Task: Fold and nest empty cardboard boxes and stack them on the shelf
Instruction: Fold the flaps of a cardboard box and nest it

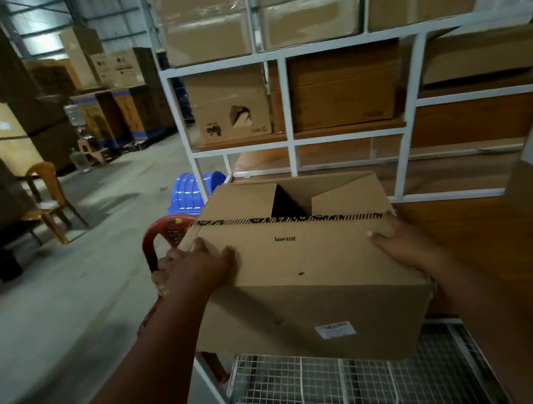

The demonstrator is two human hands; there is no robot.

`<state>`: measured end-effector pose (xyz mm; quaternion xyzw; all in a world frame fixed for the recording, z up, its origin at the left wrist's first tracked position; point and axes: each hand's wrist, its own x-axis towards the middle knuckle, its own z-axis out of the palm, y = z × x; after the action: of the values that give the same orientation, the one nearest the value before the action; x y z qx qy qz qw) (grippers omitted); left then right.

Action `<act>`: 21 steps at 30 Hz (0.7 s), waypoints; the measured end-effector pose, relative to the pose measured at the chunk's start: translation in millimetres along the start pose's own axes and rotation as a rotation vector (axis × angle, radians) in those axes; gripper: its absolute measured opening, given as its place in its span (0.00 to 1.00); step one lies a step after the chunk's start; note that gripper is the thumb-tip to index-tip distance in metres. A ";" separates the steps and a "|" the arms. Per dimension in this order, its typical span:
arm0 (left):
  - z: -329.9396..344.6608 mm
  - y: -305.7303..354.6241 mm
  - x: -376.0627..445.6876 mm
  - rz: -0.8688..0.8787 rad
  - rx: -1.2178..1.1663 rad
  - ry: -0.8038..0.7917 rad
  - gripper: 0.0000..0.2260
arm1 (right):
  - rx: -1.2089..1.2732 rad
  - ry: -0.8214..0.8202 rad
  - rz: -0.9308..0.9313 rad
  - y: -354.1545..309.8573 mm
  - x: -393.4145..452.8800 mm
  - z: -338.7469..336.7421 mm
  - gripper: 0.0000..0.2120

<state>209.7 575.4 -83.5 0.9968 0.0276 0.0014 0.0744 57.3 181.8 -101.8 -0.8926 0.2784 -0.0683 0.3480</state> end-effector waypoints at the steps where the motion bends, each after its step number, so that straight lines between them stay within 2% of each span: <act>1: -2.6 -17.1 8.1 0.021 0.006 0.010 0.48 | -0.012 0.000 0.005 -19.0 0.1 12.1 0.38; 7: -6.3 -77.6 43.0 0.198 0.005 0.035 0.42 | -0.120 0.032 0.016 -88.6 6.0 57.4 0.32; 11: -6.0 -73.6 65.9 0.244 0.011 0.037 0.42 | -0.143 0.053 0.059 -96.8 23.9 60.8 0.35; 21: 1.0 -47.8 144.8 0.221 0.015 0.025 0.40 | -0.204 0.060 0.064 -124.3 90.7 73.9 0.35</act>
<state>351.7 630.5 -91.7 0.9942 -0.0818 0.0218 0.0660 212.3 250.5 -81.6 -0.9117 0.3223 -0.0550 0.2488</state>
